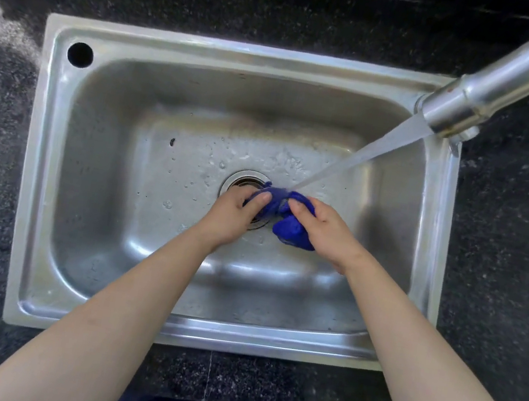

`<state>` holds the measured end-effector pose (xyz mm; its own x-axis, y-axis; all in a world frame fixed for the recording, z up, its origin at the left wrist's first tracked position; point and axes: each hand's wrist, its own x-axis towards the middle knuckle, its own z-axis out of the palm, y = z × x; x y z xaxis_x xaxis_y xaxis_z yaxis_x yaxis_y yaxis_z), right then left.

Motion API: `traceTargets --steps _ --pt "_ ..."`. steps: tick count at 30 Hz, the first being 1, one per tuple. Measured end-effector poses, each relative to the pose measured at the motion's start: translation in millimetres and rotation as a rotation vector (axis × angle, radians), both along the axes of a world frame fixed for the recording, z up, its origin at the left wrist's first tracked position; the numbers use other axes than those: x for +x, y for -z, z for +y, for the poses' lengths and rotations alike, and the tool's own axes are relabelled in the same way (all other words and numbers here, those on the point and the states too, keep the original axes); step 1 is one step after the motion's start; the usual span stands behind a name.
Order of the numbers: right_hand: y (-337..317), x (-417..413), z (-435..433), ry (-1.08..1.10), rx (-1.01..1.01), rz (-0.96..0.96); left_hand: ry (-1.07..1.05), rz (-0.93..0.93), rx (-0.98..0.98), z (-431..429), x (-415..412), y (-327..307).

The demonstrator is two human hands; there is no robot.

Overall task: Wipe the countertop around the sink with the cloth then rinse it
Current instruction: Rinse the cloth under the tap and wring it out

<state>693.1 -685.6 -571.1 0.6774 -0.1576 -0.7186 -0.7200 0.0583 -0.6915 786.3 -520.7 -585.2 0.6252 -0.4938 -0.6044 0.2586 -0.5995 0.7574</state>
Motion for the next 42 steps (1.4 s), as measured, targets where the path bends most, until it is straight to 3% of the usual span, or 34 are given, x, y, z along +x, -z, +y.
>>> traceTargets --steps 4,6,10,15,17,20,23,29,33,36,38,42 --pt "-7.1 4.0 1.5 0.176 -0.073 0.022 -0.336 0.314 -0.103 -21.8 -3.0 -21.4" --pt "-3.0 4.8 2.6 0.160 -0.209 -0.050 -0.449 0.326 -0.100 -29.1 -6.8 -22.7" --pt "7.5 1.9 -2.7 -0.023 -0.485 0.044 -0.520 0.272 0.010 -20.6 -14.6 -12.1" --pt "13.1 14.5 30.6 -0.463 -0.649 0.176 -0.682 0.446 0.007 2.0 -12.1 -4.3" --pt "22.5 15.3 49.4 -0.500 -0.706 0.182 -0.646 0.409 0.046 8.6 -11.4 -5.4" --pt "28.0 23.4 58.1 -0.408 -0.832 0.103 -0.500 0.146 0.167 16.0 -10.4 -2.2" --pt "26.2 35.5 54.6 -0.391 -0.733 -0.022 -0.486 0.035 0.196 18.1 -7.0 -3.5" --pt "9.6 31.8 49.1 0.000 -0.579 -0.149 -0.617 0.098 0.133 20.0 2.3 -2.8" --pt "0.9 32.5 42.6 0.287 -0.341 -0.005 -0.659 0.132 0.108 22.2 1.3 -1.1" --pt "4.2 25.1 35.1 0.341 -0.243 0.127 -0.657 0.132 0.109 22.8 0.5 0.4" --pt "6.0 14.3 30.7 0.220 -0.303 0.194 -0.641 0.130 0.110 23.5 -0.5 2.6" --pt "2.4 -0.7 26.3 -0.486 -0.811 0.042 -0.583 0.079 0.132 23.5 -3.1 4.8"
